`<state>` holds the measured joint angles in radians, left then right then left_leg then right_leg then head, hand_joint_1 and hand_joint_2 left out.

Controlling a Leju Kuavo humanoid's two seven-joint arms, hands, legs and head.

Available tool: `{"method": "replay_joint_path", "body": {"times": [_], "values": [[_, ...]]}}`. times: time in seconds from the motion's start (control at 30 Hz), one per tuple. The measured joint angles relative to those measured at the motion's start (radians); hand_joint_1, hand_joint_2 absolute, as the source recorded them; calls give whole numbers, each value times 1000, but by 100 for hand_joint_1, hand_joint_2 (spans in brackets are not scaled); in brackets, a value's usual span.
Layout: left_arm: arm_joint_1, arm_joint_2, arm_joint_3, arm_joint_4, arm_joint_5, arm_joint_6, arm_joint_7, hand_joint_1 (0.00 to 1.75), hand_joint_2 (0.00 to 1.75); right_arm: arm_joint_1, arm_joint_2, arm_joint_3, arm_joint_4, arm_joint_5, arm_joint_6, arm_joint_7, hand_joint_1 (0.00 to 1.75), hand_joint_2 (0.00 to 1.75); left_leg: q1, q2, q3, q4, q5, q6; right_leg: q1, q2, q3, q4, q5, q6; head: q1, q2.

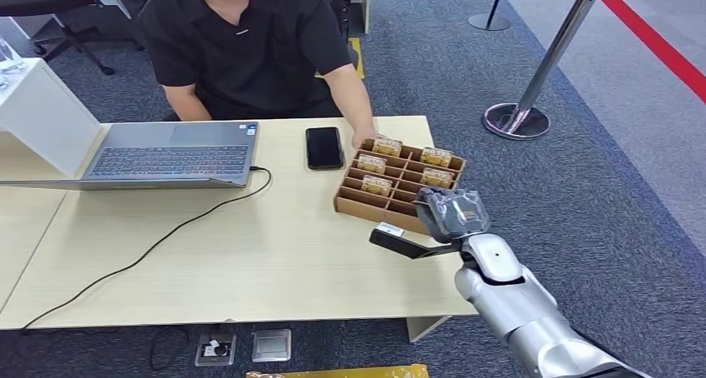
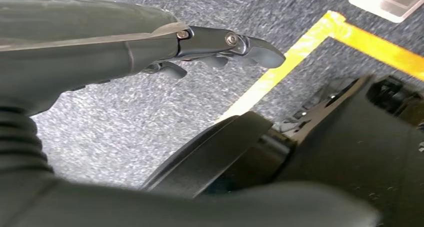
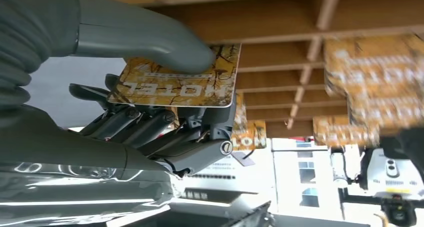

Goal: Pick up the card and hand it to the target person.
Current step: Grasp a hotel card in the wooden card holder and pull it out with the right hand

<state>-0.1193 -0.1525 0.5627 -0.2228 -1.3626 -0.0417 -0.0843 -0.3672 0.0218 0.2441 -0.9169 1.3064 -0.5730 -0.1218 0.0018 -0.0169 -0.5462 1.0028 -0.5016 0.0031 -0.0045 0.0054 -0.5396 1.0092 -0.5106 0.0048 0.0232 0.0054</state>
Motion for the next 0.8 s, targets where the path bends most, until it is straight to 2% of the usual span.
{"method": "replay_joint_path", "body": {"times": [0.33, 0.43, 0.6, 0.8], "values": [[0, 0, 0, 0, 14, 21, 12, 0, 175, 31, 27, -18, -172, -439, -90, -306, 175, 175, 0, 0, -4, 0, 0, 0, 0, 0, -4, 0, 0, 0, 0, 0], [0, 0, 0, 0, 14, 21, 20, 0, 175, 31, 43, -6, -229, -553, -84, -372, 175, 175, 0, 0, -5, 0, 0, 0, 0, 0, -4, 0, 0, 0, 0, 0], [-4, 0, 1, 0, 14, 20, 24, 0, 175, 15, 71, 42, -277, -632, -11, -386, 175, 175, 0, 0, -5, 0, 0, 0, 0, 0, -5, 1, 0, 0, -1, 0], [-10, -1, 0, 0, 11, 20, 24, 0, 175, -39, 107, 131, -238, -539, 14, -306, 175, 175, 0, 0, -5, 0, 0, 0, 0, 0, -5, 1, 0, 0, -1, 0]]}}
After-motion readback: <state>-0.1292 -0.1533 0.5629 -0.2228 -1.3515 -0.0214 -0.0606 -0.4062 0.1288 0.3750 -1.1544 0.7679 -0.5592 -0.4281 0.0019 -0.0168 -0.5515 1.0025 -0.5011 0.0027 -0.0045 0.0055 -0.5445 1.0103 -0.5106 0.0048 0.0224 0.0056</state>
